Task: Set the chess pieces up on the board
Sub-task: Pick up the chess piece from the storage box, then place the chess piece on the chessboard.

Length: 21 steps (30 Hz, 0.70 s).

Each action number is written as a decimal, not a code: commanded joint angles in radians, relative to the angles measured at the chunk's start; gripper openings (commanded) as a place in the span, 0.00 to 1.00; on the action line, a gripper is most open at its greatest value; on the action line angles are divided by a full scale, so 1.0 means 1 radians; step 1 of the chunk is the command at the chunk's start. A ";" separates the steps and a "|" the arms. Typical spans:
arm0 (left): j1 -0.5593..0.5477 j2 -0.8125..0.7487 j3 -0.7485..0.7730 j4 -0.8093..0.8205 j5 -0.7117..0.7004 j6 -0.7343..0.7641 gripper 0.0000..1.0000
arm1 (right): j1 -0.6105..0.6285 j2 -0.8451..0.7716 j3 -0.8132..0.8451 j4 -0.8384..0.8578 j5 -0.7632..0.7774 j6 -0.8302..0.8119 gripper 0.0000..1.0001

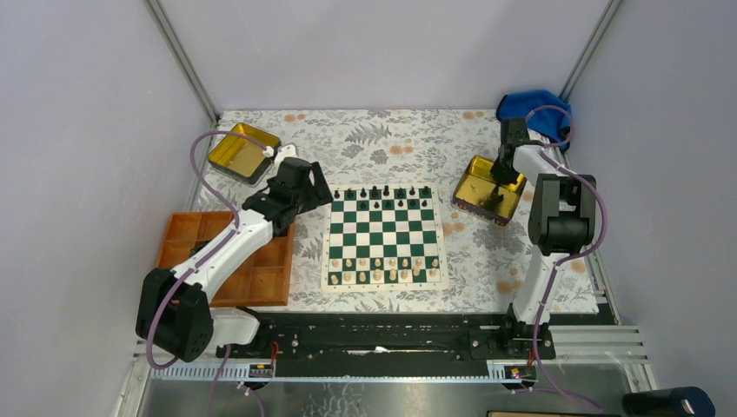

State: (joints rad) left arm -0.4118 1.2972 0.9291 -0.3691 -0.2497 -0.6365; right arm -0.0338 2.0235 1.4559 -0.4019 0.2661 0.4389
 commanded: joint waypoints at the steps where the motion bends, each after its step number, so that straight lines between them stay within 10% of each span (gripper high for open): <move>1: -0.004 -0.036 -0.013 0.004 -0.013 0.002 0.90 | 0.000 -0.125 -0.023 0.018 -0.039 -0.009 0.00; 21: -0.004 -0.140 -0.050 -0.017 -0.035 0.000 0.91 | 0.425 -0.314 0.031 -0.033 -0.081 -0.132 0.00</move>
State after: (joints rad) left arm -0.4118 1.1969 0.8978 -0.3771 -0.2516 -0.6361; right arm 0.2859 1.7359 1.4216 -0.4156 0.2111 0.3466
